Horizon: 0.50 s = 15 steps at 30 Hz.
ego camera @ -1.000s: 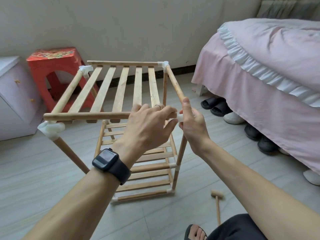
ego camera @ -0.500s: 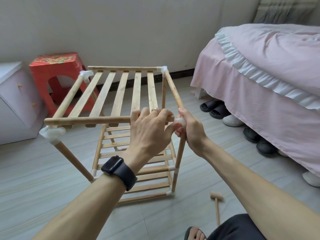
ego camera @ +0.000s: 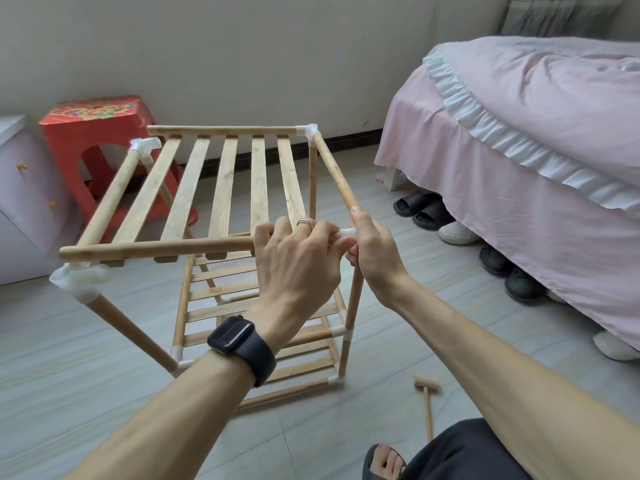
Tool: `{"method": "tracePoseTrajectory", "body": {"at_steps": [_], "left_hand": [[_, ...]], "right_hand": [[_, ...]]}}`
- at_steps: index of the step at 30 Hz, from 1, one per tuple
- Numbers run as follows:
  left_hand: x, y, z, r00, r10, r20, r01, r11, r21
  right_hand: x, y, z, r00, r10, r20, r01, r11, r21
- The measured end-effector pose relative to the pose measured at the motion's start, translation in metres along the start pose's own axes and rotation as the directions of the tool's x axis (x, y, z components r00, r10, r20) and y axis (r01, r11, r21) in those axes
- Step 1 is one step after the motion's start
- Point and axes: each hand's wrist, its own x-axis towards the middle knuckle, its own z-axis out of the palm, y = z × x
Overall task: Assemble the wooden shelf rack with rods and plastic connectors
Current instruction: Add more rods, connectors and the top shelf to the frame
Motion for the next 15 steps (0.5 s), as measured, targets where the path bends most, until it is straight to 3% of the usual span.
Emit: {"method": "tracePoseTrajectory", "body": {"at_steps": [9,13,15], "left_hand": [[0.005,0.005,0.002,0.999,-0.027,0.041,0.026,0.999,0.043],[0.005,-0.003,-0.005,0.995,0.066,0.075,-0.070,0.996,0.050],[0.002,-0.013,-0.011,0.986,0.150,0.070,-0.155,0.986,0.067]], "right_hand": [[0.002,-0.002,0.002,0.999,-0.028,0.018,0.028,0.999,-0.022],[0.002,-0.005,-0.004,0.994,-0.033,0.109,0.036,0.999,-0.026],[0.002,-0.004,-0.005,0.996,-0.037,0.083,0.039,0.999,-0.025]]}}
